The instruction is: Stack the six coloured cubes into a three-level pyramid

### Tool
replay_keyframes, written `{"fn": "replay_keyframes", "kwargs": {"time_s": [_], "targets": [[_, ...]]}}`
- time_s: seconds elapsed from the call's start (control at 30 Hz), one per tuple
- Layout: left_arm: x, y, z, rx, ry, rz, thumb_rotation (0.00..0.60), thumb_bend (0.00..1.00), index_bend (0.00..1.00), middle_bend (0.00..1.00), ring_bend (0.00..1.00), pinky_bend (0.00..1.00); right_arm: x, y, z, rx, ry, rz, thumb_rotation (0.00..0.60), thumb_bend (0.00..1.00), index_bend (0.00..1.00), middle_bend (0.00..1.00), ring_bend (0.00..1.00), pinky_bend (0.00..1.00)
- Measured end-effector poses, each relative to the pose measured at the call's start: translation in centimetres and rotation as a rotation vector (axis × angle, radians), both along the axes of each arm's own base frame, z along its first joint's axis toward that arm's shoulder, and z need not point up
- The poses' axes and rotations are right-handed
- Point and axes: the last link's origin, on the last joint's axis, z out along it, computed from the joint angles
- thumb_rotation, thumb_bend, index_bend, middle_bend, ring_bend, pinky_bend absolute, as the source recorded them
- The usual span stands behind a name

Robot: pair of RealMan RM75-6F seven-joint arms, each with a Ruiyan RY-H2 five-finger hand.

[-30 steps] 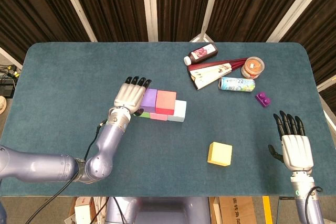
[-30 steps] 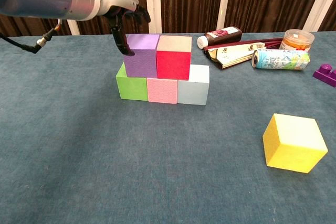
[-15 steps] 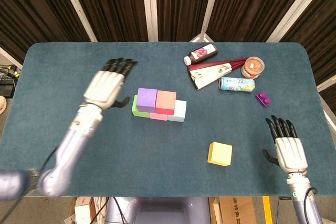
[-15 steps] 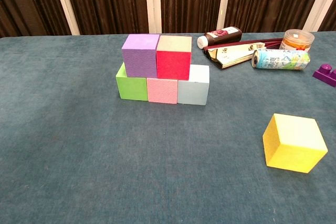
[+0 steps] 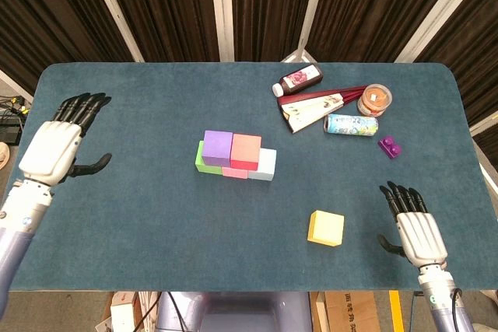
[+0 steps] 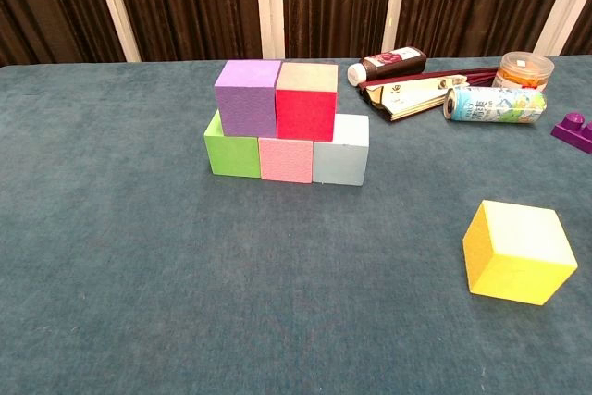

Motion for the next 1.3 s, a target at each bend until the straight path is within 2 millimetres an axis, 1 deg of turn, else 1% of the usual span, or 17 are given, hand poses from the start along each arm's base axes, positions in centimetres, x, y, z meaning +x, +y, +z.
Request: {"fn": "replay_keyframes", "kwargs": {"time_s": [0.13, 0.23, 0.33, 0.53, 0.7, 0.87, 0.93, 1.13, 1.3], "targets": [[-3.1, -1.0, 0.0, -0.016, 0.024, 0.009, 0.6, 0.37, 0.07, 0.05, 0.0, 0.0, 1.1, 0.6, 0.8, 0.033, 0.012, -0.037, 0.6, 0.29, 0.0, 0.0, 0.0, 0.0], [-5.0, -1.7, -0.2, -0.019, 0.051, 0.019, 0.6, 0.37, 0.07, 0.05, 0.0, 0.0, 1.9, 1.1, 1.2, 0.063, 0.006, -0.061, 0.6, 0.29, 0.0, 0.0, 0.0, 0.0], [-5.9, -2.7, -0.6, -0.015, 0.067, 0.02, 0.6, 0.37, 0.07, 0.05, 0.0, 0.0, 2.7, 1.3, 1.0, 0.104, -0.023, -0.074, 0.6, 0.29, 0.0, 0.0, 0.0, 0.0], [-7.1, -4.5, -1.5, 0.007, 0.112, 0.018, 0.6, 0.37, 0.07, 0.05, 0.0, 0.0, 4.1, 1.1, 0.1, 0.149, -0.044, -0.056, 0.6, 0.29, 0.0, 0.0, 0.0, 0.0], [-8.3, -6.4, -2.3, 0.061, 0.112, 0.023, 0.6, 0.37, 0.07, 0.05, 0.0, 0.0, 5.3, 0.7, -1.5, 0.174, -0.033, -0.035, 0.6, 0.29, 0.0, 0.0, 0.0, 0.0], [-10.1, -8.6, -3.5, 0.112, 0.093, 0.04, 0.6, 0.37, 0.07, 0.05, 0.0, 0.0, 6.2, 0.1, -3.2, 0.202, -0.039, -0.048, 0.6, 0.29, 0.0, 0.0, 0.0, 0.0], [-10.7, -9.2, -4.2, 0.117, 0.087, 0.047, 0.6, 0.37, 0.07, 0.05, 0.0, 0.0, 6.5, -0.1, -3.7, 0.212, -0.036, -0.05, 0.6, 0.29, 0.0, 0.0, 0.0, 0.0], [-11.7, -9.8, -5.8, 0.115, 0.063, 0.06, 0.6, 0.37, 0.07, 0.04, 0.0, 0.0, 7.5, -0.9, -4.9, 0.226, -0.024, -0.065, 0.6, 0.29, 0.0, 0.01, 0.0, 0.0], [-12.0, -9.7, -6.7, 0.095, 0.049, 0.062, 0.6, 0.37, 0.07, 0.03, 0.0, 0.0, 8.4, -1.7, -5.9, 0.239, -0.003, -0.086, 0.6, 0.29, 0.0, 0.01, 0.0, 0.0]]}}
